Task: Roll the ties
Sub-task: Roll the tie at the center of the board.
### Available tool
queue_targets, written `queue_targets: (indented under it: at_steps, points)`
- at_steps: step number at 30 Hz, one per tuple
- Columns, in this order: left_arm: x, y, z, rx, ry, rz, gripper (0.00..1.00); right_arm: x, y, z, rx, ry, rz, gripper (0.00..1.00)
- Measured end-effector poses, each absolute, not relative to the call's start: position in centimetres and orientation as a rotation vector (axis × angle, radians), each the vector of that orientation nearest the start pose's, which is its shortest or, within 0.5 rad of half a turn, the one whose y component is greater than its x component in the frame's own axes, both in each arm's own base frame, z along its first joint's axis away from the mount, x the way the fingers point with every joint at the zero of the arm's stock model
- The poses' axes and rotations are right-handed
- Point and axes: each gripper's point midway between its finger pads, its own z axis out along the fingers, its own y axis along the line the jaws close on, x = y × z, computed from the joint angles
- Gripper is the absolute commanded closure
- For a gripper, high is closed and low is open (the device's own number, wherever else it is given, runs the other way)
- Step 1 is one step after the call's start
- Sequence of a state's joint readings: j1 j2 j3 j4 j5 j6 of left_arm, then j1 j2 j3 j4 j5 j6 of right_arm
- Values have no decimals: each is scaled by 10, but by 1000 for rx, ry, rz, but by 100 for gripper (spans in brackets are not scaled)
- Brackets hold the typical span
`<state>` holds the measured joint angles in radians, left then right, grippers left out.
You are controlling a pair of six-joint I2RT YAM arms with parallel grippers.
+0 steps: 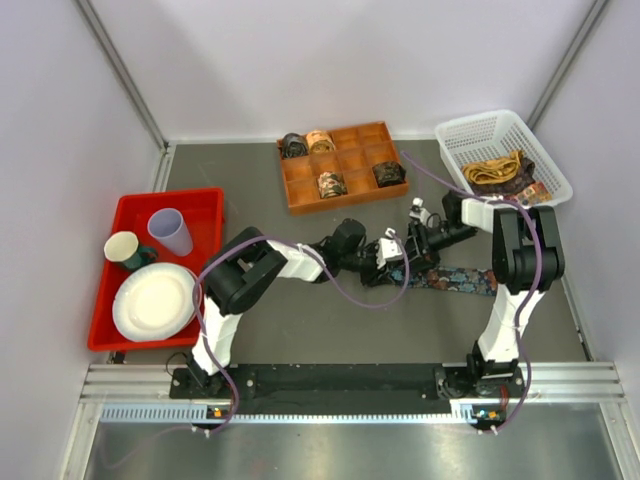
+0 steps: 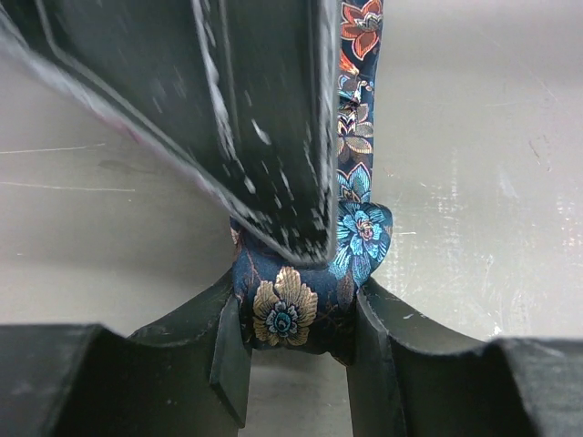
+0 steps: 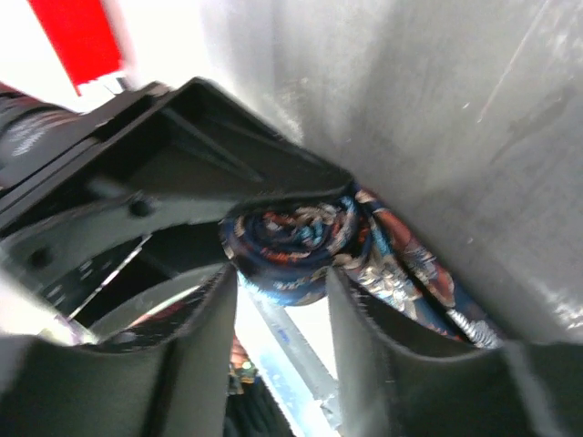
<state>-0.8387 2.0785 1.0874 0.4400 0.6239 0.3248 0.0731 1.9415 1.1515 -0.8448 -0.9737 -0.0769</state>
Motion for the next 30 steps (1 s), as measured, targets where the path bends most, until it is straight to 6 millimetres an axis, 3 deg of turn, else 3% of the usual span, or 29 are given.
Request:
queue_targets:
  at_steps: [2,3,4,5,11,12,13,24,30]
  points:
    - [268,-436,21,1495,1581,-959,78,266,165,50,-195,2840,1450,82]
    - [268,-436,21,1501,1586,-954,72,267,164,49,-201,2843,1442,99]
    - [268,-436,21,1507,1587,-948,66,267,164,48,-184,2852,1440,100]
    - [268,-436,21,1512,1585,-943,54,266,163,48,-172,2860,1437,100]
    - [266,-436,21,1552,1535,-935,25,265,162,45,-143,2890,1424,100]
    - [264,-436,21,1559,1523,-945,6,264,162,45,-141,2892,1425,100]
    - [264,-435,21,1562,1511,-953,1,264,162,45,-139,2893,1426,100]
    - [272,-432,27,1472,1327,-1208,1,266,159,42,-88,2910,1466,100]
    - [268,-439,27,1421,1293,-1305,34,267,159,42,-67,2936,1471,100]
